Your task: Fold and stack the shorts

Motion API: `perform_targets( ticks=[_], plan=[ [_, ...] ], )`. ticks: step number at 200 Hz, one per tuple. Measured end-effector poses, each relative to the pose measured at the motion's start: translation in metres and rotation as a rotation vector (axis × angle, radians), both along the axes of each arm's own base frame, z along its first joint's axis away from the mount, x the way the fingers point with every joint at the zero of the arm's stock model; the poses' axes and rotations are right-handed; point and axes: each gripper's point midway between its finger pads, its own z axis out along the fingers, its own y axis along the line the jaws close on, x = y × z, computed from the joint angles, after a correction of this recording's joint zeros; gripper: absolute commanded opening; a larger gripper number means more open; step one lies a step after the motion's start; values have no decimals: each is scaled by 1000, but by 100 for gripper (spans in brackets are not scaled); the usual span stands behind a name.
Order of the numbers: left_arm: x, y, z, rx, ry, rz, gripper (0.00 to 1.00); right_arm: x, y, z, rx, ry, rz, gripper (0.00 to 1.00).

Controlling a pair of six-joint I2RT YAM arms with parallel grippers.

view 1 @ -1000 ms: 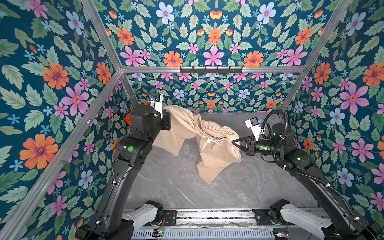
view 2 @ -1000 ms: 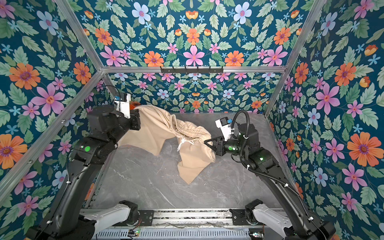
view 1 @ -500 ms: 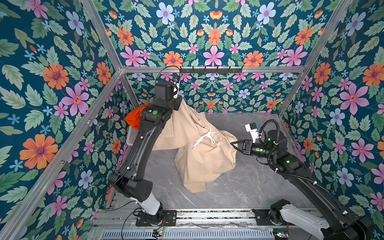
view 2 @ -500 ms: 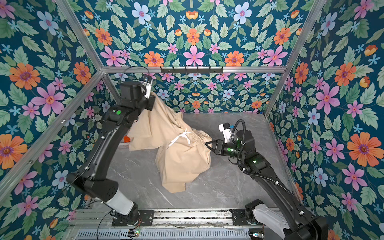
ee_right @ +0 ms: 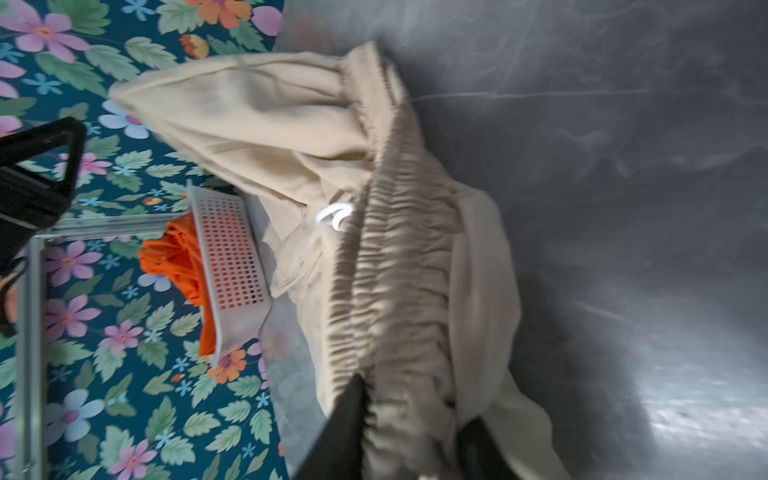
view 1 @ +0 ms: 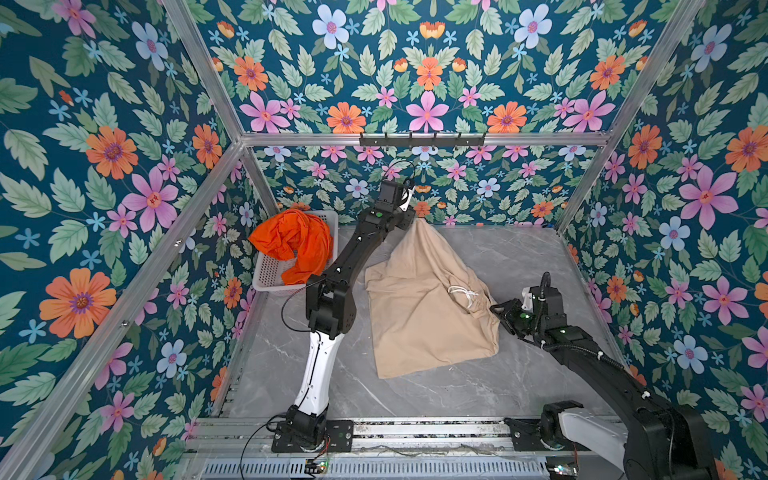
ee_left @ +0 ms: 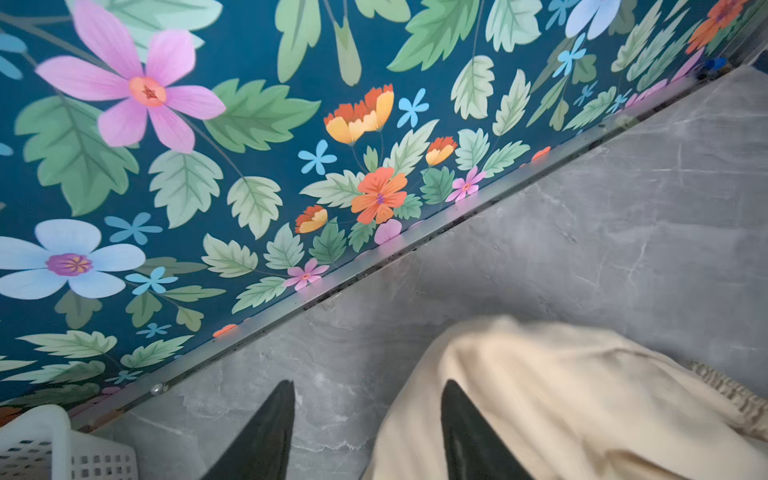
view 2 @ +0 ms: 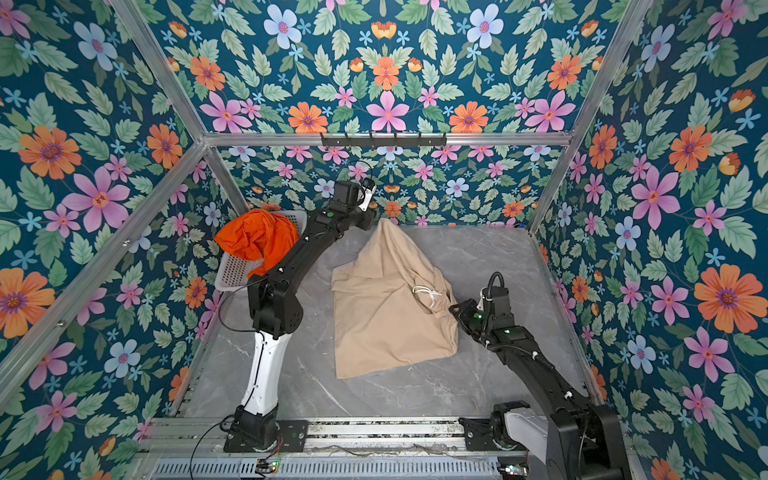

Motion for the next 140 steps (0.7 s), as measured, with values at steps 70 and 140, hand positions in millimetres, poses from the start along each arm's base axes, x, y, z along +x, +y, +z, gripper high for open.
perform_targets(
  ticks=[70, 140],
  plan=[
    [-137, 60, 42, -146, 101, 77, 54, -18, -47, 41, -382, 63, 23, 71],
    [-317, 99, -106, -438, 586, 221, 48, -44, -74, -19, -468, 363, 109, 73]
  ],
)
